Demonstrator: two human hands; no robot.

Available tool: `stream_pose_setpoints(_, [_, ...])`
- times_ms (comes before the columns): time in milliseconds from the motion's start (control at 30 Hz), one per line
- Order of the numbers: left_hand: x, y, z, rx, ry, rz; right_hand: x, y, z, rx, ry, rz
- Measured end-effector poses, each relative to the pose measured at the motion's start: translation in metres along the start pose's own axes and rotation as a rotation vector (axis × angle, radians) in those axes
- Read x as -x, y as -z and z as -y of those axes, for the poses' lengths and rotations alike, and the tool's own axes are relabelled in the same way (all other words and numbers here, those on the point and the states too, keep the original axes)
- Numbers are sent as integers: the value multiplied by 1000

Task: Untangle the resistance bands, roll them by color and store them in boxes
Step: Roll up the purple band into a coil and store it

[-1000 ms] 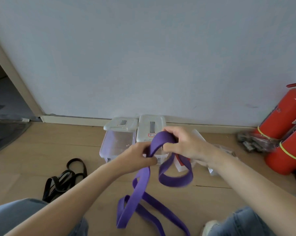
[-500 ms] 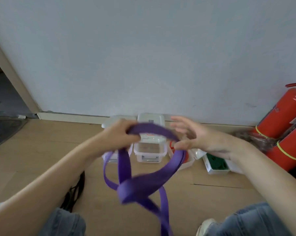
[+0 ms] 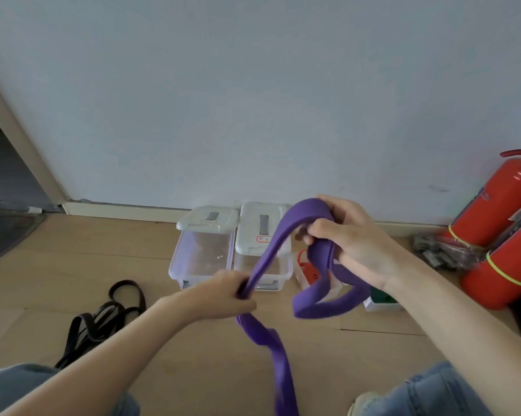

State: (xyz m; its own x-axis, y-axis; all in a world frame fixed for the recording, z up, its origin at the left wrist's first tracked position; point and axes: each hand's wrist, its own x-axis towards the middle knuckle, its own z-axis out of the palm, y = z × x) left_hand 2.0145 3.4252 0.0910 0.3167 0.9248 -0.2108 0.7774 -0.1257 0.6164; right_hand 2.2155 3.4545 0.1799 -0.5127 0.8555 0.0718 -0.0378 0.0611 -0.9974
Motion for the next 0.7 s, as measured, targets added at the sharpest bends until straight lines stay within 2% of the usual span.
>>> stream_pose_setpoints(67, [4,29,-15,238,-37,-188,1,14,-3,409,-54,-92])
stream_pose_setpoints(133, [13,64,-35,590,-186,-413,3,27,-4,746,-224,-26])
stream_pose_setpoints(167, [18,75,-44,655,-273,-447,6,31,-5,801,-318,50])
stream_pose_setpoints(233, [25,75,-58,537,-315,-383,9,29,-8,693,-385,159])
stream_pose_setpoints(300, [21,59,-64,298,-257,-305,10,12,-11,556,-293,201])
stream_pose_setpoints(367, [10,43,-63,122,-249,-277,8,-5,-20,640,-145,231])
stream_pose_setpoints(433, [-1,35,-53,31,-259,-283,7,-15,-21,789,-34,161])
stream_pose_setpoints(467, [-6,32,-45,26,-251,-283,6,-14,-19,786,-24,108])
stream_pose_setpoints(567, [-12,12,-14,74,-157,-208,3,-8,-7,418,33,11])
stream_pose_setpoints(633, [-12,-3,1,54,-59,-92,2,-4,1,136,107,-56])
stream_pose_setpoints(700, [-9,-5,8,45,4,-40,2,4,1,99,115,-124])
